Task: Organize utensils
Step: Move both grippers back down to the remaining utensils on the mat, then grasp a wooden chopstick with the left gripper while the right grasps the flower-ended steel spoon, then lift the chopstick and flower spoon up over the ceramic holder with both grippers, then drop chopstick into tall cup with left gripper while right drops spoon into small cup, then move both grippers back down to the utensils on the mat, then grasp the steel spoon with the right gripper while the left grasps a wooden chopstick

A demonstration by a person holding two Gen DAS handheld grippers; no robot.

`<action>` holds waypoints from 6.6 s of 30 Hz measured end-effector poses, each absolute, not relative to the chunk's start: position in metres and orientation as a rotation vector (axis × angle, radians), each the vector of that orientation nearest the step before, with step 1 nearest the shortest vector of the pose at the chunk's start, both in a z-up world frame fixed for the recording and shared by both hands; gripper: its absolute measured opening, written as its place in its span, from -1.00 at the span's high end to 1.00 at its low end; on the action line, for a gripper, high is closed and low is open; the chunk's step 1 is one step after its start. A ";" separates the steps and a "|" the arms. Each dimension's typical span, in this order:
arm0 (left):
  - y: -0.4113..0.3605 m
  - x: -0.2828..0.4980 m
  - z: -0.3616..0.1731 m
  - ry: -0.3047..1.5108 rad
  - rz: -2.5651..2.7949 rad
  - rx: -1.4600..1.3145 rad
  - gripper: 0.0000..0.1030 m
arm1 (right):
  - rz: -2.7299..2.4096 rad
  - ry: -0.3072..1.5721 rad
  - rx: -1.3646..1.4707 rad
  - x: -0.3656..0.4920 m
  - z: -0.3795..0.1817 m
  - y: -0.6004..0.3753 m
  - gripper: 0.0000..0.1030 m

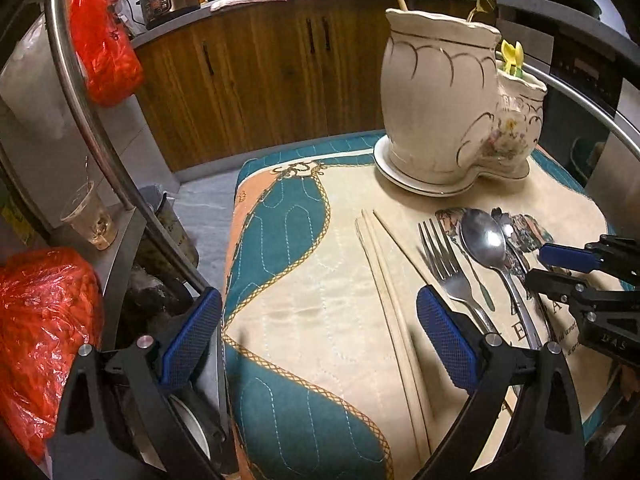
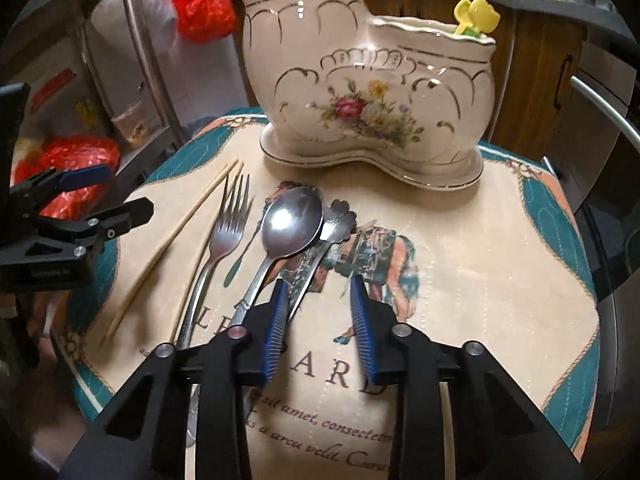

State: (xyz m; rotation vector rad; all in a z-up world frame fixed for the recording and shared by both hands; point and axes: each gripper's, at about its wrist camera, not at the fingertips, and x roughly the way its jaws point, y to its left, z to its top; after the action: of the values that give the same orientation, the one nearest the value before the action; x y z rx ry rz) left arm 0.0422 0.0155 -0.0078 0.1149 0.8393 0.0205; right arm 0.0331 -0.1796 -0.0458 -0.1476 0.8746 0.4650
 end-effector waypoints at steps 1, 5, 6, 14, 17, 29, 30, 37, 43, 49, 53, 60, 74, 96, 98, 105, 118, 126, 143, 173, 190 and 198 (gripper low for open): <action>0.015 0.043 -0.008 0.842 0.019 0.115 -0.77 | 0.463 0.875 -0.151 0.033 -0.046 -0.178 0.43; 0.013 0.043 -0.011 0.851 0.012 0.118 -0.72 | 0.442 0.863 -0.197 0.034 -0.048 -0.168 0.54; 0.013 0.043 -0.010 0.851 0.009 0.121 -0.70 | 0.442 0.867 -0.201 0.035 -0.047 -0.168 0.57; 0.013 0.046 -0.013 0.871 -0.002 0.117 -0.39 | 0.435 0.886 -0.172 0.050 -0.048 -0.165 0.63; 0.011 0.046 -0.013 0.871 -0.009 0.114 -0.34 | 0.439 0.883 -0.159 0.051 -0.048 -0.167 0.83; 0.007 0.052 -0.025 0.928 -0.021 0.123 -0.20 | 0.438 0.867 -0.123 0.048 -0.043 -0.183 0.92; 0.007 0.053 -0.026 0.930 -0.024 0.116 -0.20 | 0.439 0.864 -0.123 0.047 -0.042 -0.183 0.92; 0.001 0.066 -0.031 0.943 -0.031 0.141 -0.06 | 0.454 0.866 -0.120 0.048 -0.043 -0.185 0.92; -0.009 0.069 -0.030 0.948 -0.082 0.139 0.87 | 0.476 0.857 -0.111 0.048 -0.041 -0.188 0.92; 0.003 0.071 -0.029 0.948 -0.096 0.069 0.89 | 0.514 0.827 -0.057 0.047 -0.033 -0.196 0.92; 0.013 0.065 -0.018 0.897 -0.086 0.024 0.89 | 0.522 0.797 -0.030 0.043 -0.025 -0.202 0.92; 0.025 0.040 0.027 0.669 -0.150 -0.072 0.89 | 0.548 0.679 0.058 0.038 0.000 -0.218 0.92; -0.006 0.064 0.134 0.255 -0.290 -0.131 0.89 | 0.532 0.296 0.259 0.085 0.090 -0.253 0.92; -0.038 0.170 0.140 0.108 -0.243 -0.147 0.89 | 0.404 0.170 0.319 0.170 0.083 -0.245 0.92; -0.043 0.170 0.134 0.108 -0.244 -0.123 0.89 | 0.393 0.167 0.296 0.170 0.079 -0.240 0.92; -0.042 0.156 0.127 0.116 -0.254 -0.077 0.89 | 0.377 0.166 0.222 0.160 0.068 -0.233 0.92; -0.020 0.108 0.110 0.264 -0.266 -0.066 0.89 | 0.373 0.235 0.189 0.118 0.060 -0.260 0.96; -0.018 0.102 0.093 0.375 -0.253 -0.033 0.89 | 0.393 0.312 0.219 0.109 0.052 -0.266 0.96; -0.021 0.103 0.088 0.421 -0.227 -0.003 0.32 | 0.386 0.386 0.249 0.116 0.043 -0.268 0.56; 0.013 0.043 0.020 0.679 0.023 0.061 -0.89 | 0.380 0.593 0.063 0.050 -0.001 -0.226 -0.86; 0.016 0.043 -0.011 0.819 0.028 0.114 -0.89 | 0.483 0.831 -0.160 0.033 -0.044 -0.162 -0.14; 0.013 0.042 -0.012 0.827 0.015 0.126 -0.89 | 0.489 0.868 -0.196 0.032 -0.051 -0.144 0.38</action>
State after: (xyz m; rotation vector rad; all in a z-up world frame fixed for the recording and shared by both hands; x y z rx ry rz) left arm 0.0423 0.0132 -0.0118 0.1260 0.8275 0.0151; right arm 0.0316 -0.1438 -0.0507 -0.1960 0.8676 0.4895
